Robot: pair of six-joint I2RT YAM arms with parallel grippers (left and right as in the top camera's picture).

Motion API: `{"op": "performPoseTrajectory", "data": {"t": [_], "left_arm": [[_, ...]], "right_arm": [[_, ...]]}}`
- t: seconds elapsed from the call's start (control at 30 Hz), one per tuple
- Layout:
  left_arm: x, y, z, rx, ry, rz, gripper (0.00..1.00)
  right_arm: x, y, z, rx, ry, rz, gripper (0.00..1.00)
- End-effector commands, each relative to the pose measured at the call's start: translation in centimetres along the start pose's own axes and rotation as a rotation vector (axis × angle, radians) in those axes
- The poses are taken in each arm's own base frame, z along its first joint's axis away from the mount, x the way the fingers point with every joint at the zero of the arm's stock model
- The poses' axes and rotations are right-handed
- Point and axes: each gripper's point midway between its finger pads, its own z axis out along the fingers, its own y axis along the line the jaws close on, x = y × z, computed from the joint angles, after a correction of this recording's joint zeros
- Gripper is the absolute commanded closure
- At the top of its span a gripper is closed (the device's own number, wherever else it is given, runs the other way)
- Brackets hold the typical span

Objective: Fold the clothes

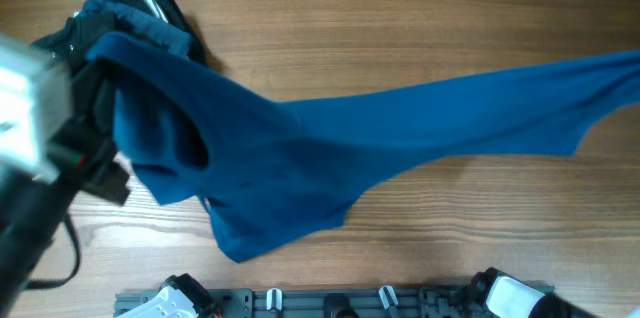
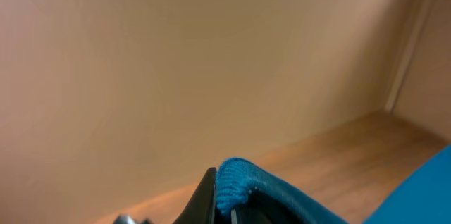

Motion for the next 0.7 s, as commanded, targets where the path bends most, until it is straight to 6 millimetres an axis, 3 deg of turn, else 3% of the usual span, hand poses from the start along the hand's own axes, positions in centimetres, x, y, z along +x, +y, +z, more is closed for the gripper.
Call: {"op": "performPoseTrajectory", "data": {"t": [0.0,0.13,0.2,0.3,0.37,0.47,0.5,0.6,0.67], "left_arm": [[-2.4,0.3,-2.5,0.041,-0.101,-0.012,0.96],[-2.4,1.7,-4.0,-0.005,-0.116,-0.022,0.96],[-1.5,2.0,-3.0,-0.047,-0.067,-0.007,0.96],[-0.2,1.5,0.3,-0.088,0.019,0.027,0.96],[0.8,0.6,3.5,-0.114,0.087,0.063,0.96],[3.3,-0.1,10.0,-0.166,0.208,0.112,0.96],[5.4,-0.3,14.4,-0.162,0.279,0.12,0.96],[9.5,-0.4,22.8,-0.091,0.361,0.087,0.96],[11.1,0.6,27.2,-0.079,0.349,0.059,0.96]], "right_arm": [[0.2,1.0,-3.3,-0.043,-0.083,-0.004,0.96],[0.6,1.3,-5.1,-0.059,-0.123,0.006,0.96],[0.5,1.3,-4.5,-0.06,-0.108,0.01,0.96],[0.0,1.6,-2.5,-0.083,-0.058,0.021,0.96],[-0.9,1.9,-0.1,-0.109,-0.019,0.022,0.96],[-2.4,2.7,4.1,-0.171,0.035,0.029,0.96],[-3.4,3.3,6.2,-0.218,0.048,0.029,0.96],[-5.7,4.9,10.1,-0.327,0.041,0.018,0.96],[-7.9,5.9,12.4,-0.396,0.001,0.02,0.96]]}}
